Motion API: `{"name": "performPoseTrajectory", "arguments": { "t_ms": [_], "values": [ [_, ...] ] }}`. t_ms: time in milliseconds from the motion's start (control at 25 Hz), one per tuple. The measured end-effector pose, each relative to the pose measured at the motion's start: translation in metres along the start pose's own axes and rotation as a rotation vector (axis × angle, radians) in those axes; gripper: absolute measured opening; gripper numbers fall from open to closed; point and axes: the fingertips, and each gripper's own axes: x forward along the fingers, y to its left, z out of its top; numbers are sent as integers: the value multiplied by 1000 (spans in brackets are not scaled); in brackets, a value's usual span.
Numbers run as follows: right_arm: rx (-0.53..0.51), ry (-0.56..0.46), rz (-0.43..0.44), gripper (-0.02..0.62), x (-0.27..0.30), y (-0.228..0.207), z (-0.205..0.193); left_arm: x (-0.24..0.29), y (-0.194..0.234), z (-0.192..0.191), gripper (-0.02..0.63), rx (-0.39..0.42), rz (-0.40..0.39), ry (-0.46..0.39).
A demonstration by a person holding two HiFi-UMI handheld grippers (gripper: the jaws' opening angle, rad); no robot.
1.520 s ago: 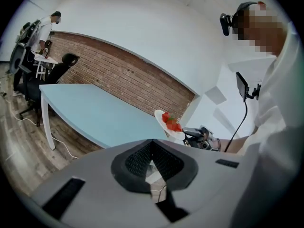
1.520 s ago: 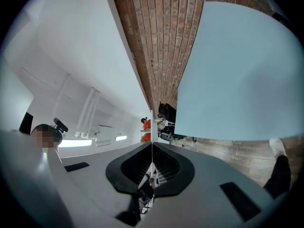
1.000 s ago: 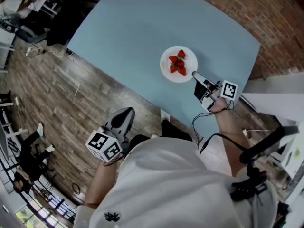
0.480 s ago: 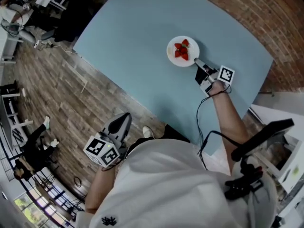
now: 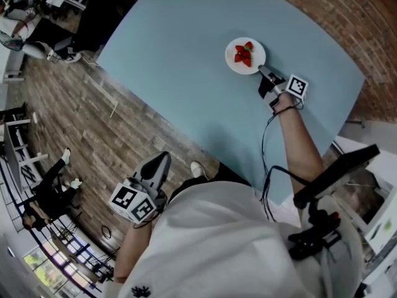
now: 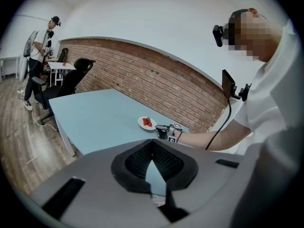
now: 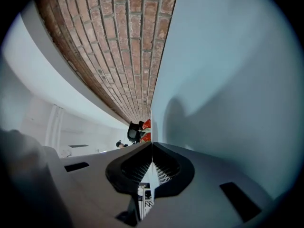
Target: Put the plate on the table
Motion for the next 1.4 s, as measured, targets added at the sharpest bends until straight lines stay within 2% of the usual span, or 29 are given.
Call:
{"name": "performPoseTrajectory", "arguments": {
  "t_ms": [400,800,1200,1400],
  "values": [
    [1,2,-64,12,10,-9,5,-1,2,-1,2,-7,6,-10],
    [41,10,-235,12,14,-25,7,-2,3,0,2,-17,8,-25],
    [-98,17,-332,16,19,-30,12,-9,9,-6,2,-26,20,-32],
    [-159,15,-389,84,21,-26,10,-13,11,-7,2,-31,20,-39]
  ]
}}
